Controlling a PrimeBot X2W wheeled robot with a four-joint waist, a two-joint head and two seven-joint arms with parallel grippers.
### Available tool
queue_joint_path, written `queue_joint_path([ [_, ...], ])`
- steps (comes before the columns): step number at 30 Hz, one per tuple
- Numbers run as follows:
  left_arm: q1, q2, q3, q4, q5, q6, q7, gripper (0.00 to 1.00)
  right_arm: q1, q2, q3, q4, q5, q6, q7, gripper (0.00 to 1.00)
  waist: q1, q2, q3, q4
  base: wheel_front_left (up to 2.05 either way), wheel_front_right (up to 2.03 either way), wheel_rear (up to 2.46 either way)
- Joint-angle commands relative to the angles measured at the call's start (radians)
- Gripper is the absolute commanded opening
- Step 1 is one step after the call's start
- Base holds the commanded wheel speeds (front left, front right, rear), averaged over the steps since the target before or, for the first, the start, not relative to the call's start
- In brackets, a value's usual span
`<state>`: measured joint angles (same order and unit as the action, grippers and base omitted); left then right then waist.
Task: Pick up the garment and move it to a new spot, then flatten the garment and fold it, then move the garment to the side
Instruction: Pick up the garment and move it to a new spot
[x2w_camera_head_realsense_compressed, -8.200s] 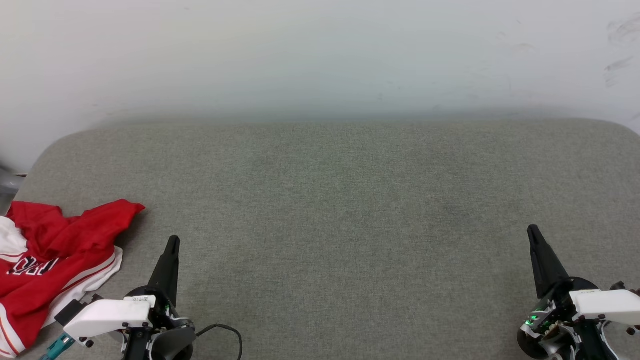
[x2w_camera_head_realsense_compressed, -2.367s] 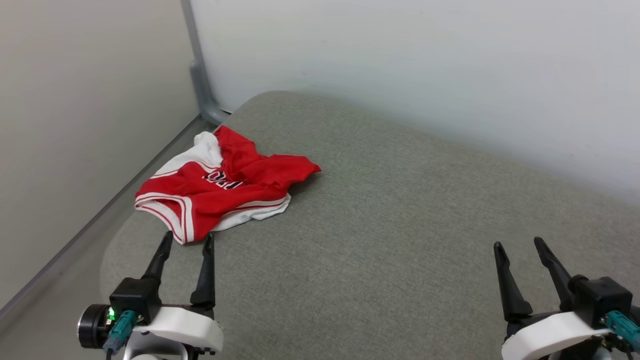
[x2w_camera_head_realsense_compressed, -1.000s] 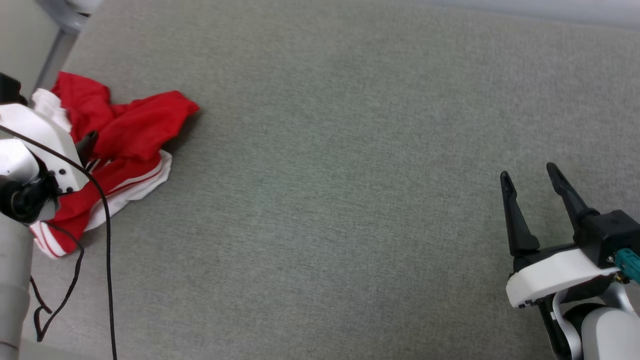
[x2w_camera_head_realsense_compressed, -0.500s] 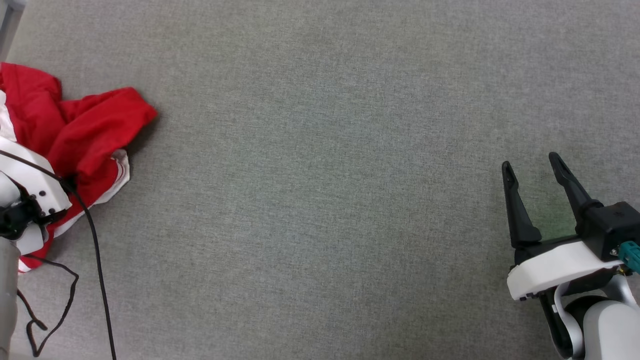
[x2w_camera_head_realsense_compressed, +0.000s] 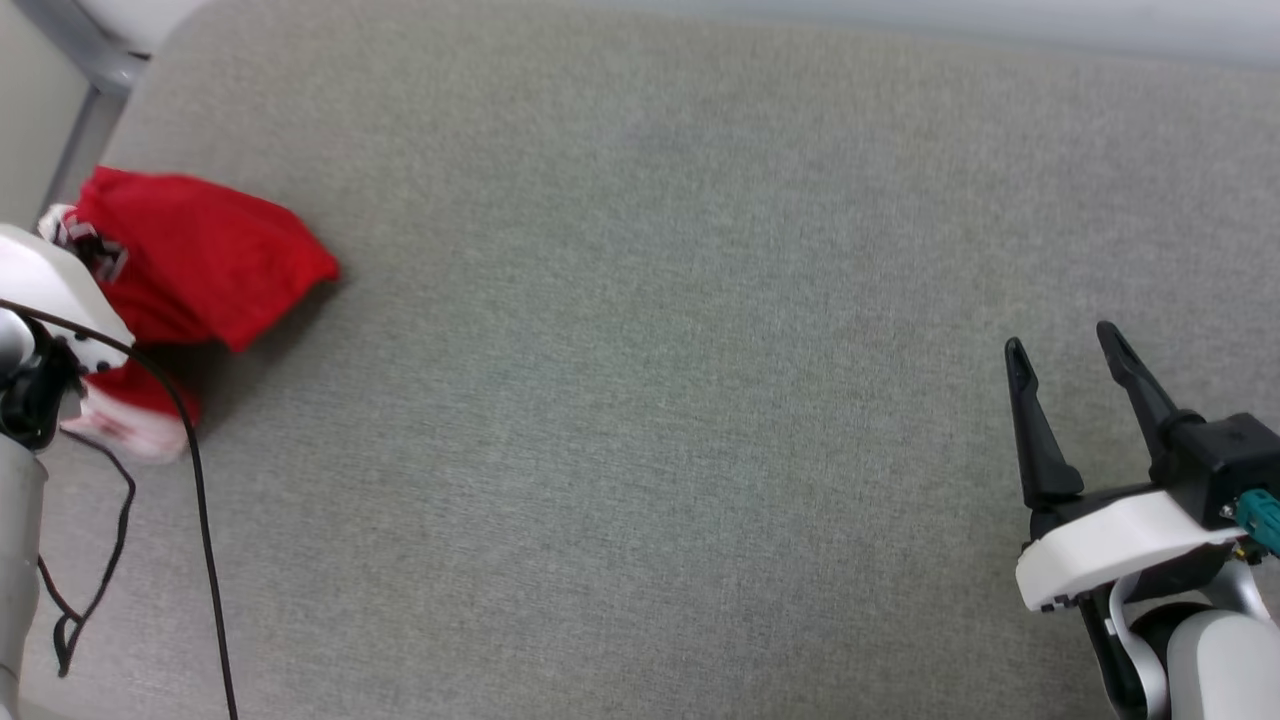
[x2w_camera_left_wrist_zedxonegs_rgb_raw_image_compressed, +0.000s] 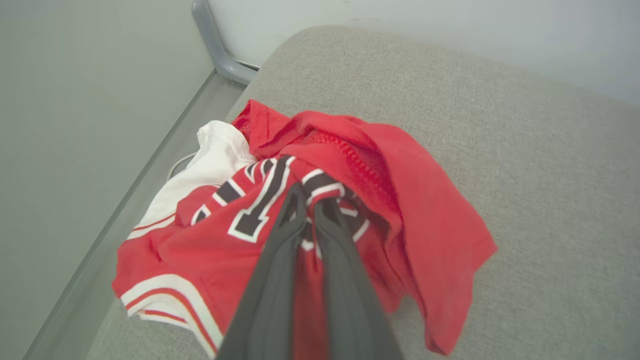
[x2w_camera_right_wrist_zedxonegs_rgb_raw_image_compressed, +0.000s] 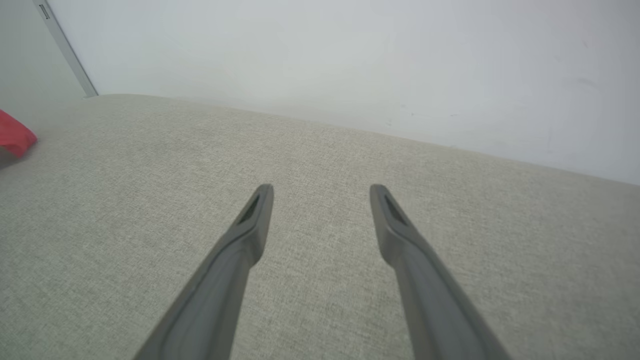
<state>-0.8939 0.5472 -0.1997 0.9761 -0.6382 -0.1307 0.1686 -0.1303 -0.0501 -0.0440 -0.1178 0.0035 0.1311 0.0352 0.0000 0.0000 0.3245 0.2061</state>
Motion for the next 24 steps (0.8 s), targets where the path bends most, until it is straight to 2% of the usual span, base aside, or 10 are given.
queue_joint_path([
  [1,-0.012,0.002,-0.003,-0.003,0.008,0.001,-0.011,0.0,0.011,0.0,-0.001,0.003,0.006,-0.001,-0.008,1.0,0.0,0.0,-0.024,0.008,0.0,0.0,0.0],
  [7,-0.034,-0.007,-0.036,-0.042,0.083,0.023,-0.256,0.0,0.039,0.0,-0.002,0.031,0.049,-0.001,-0.032,1.0,0.0,0.0,-0.116,0.015,0.0,0.0,0.0],
  [11,-0.032,-0.035,-0.043,-0.078,0.097,0.031,-0.351,0.0,0.06,0.0,-0.003,0.049,0.057,-0.001,-0.045,1.0,0.0,0.0,-0.174,0.014,0.0,0.0,0.0],
  [18,0.048,-0.105,-0.045,-0.195,0.094,0.047,-0.42,0.0,0.097,0.0,-0.001,0.071,0.07,-0.001,-0.059,1.0,0.0,0.0,-0.253,-0.023,0.0,0.0,0.0],
  [24,0.16,-0.165,-0.048,-0.352,0.085,0.067,-0.431,0.0,0.125,0.0,-0.001,0.065,0.072,-0.001,-0.051,1.0,0.0,0.0,-0.284,-0.092,0.0,0.0,0.0],
])
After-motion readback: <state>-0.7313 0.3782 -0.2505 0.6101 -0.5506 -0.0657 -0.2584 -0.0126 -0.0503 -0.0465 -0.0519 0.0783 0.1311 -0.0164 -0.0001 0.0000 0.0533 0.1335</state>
